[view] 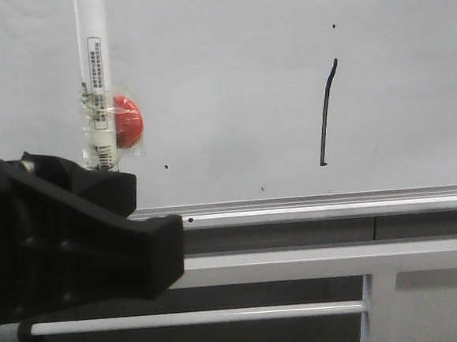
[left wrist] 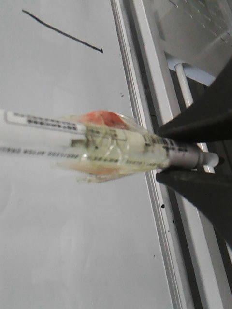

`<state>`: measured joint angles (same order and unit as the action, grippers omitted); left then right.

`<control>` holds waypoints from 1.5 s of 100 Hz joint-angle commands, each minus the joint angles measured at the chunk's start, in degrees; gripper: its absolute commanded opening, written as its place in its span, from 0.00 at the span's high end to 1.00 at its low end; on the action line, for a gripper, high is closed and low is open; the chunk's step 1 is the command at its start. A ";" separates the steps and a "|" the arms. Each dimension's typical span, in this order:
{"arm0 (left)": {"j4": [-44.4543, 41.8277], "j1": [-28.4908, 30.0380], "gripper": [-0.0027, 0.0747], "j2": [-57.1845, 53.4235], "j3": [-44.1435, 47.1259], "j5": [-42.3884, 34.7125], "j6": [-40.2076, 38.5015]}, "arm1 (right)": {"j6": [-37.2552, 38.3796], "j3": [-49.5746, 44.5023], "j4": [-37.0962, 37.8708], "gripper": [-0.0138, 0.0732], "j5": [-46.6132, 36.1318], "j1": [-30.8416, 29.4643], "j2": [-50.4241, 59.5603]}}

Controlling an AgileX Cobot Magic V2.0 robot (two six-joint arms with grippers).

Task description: Write number 1 on whiteboard

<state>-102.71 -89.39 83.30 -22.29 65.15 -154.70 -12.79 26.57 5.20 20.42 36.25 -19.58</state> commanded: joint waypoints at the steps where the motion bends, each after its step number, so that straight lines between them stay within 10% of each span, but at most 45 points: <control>1: -3.13 1.15 0.99 -0.35 -0.97 6.33 -1.97 | 0.18 0.87 0.80 0.90 -4.40 -0.50 -0.22; 150: -3.13 17.76 0.99 0.35 -6.73 -9.89 0.36 | 0.18 0.34 0.80 0.90 -6.96 -0.50 -0.22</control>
<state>-103.47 -72.48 84.73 -27.57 51.25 -154.31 -12.79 25.46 5.20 18.48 36.25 -19.58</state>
